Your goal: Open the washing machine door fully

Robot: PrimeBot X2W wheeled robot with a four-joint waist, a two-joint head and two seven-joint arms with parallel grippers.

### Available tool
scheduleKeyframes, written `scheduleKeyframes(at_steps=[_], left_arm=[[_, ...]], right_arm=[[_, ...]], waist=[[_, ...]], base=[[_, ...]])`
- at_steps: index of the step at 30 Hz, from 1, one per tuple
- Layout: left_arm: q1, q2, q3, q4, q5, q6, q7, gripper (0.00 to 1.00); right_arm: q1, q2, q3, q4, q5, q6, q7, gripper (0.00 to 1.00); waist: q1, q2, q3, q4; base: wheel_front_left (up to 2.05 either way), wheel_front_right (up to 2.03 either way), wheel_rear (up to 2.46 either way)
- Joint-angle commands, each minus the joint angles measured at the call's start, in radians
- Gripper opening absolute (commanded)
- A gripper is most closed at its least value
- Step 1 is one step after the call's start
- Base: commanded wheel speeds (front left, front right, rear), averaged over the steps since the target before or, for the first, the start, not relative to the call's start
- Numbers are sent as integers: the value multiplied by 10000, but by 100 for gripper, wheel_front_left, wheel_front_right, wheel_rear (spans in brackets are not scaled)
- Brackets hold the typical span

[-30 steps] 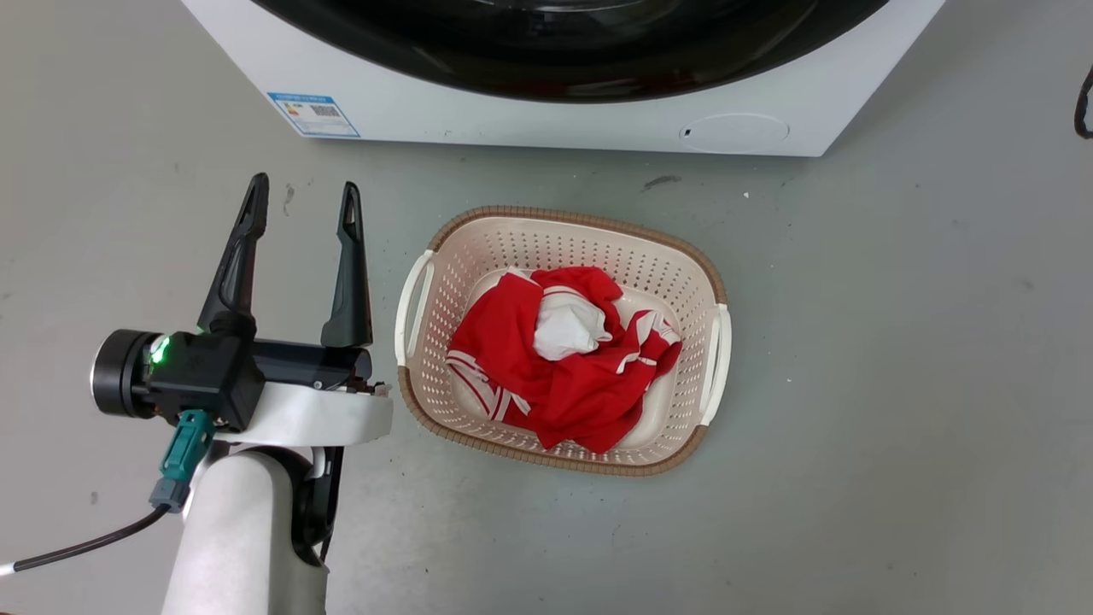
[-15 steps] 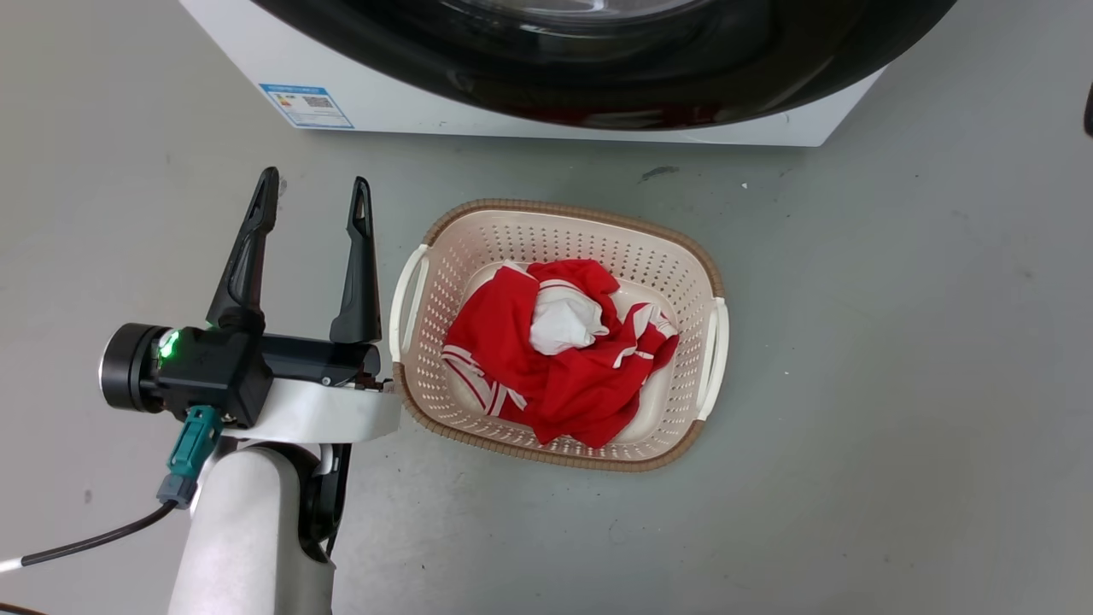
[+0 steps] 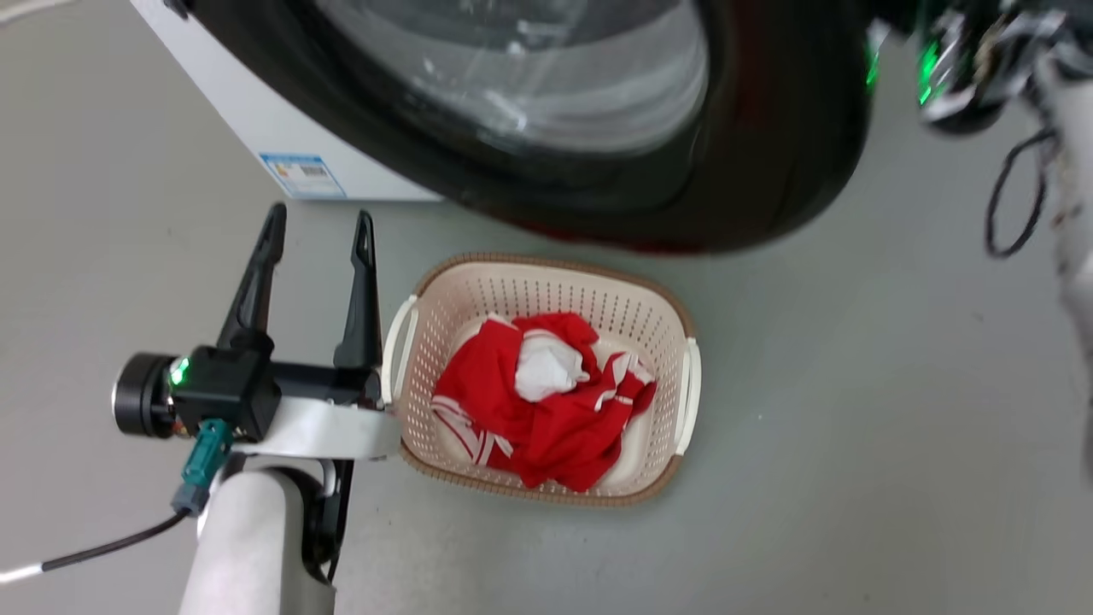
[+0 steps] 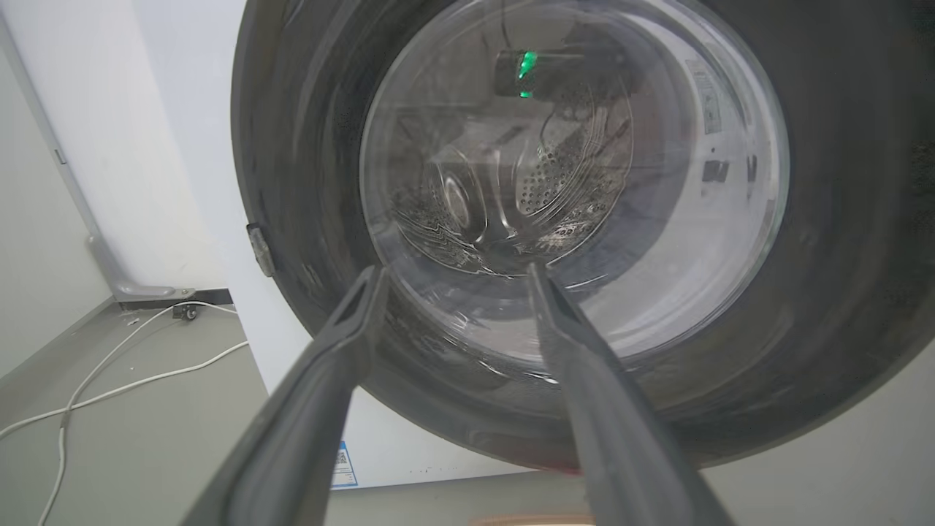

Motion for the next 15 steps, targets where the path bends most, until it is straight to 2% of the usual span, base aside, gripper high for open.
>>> scheduleKeyframes(at_steps=[1, 8, 10, 15], left_arm=[[164, 3, 22, 33, 60, -28, -23, 100], [780, -3, 21, 225, 63, -47, -23, 100], [1068, -8, 24, 270, 48, -54, -23, 100], [1333, -15, -16, 283, 33, -23, -23, 100]], right_arm=[[305, 150, 63, -107, 63, -1, 120, 0], [1846, 457, 189, -1045, 343, 0, 923, 0], [2592, 775, 334, -1660, 520, 0, 1328, 0], [3362, 1101, 564, -2408, 727, 0, 1703, 0]], waist=[[0, 0, -378, -49], [0, 0, -1326, -53], [0, 0, -1672, -7], [0, 0, -1946, 58]], base=[[0, 0, 0], [0, 0, 0], [0, 0, 0], [0, 0, 0]])
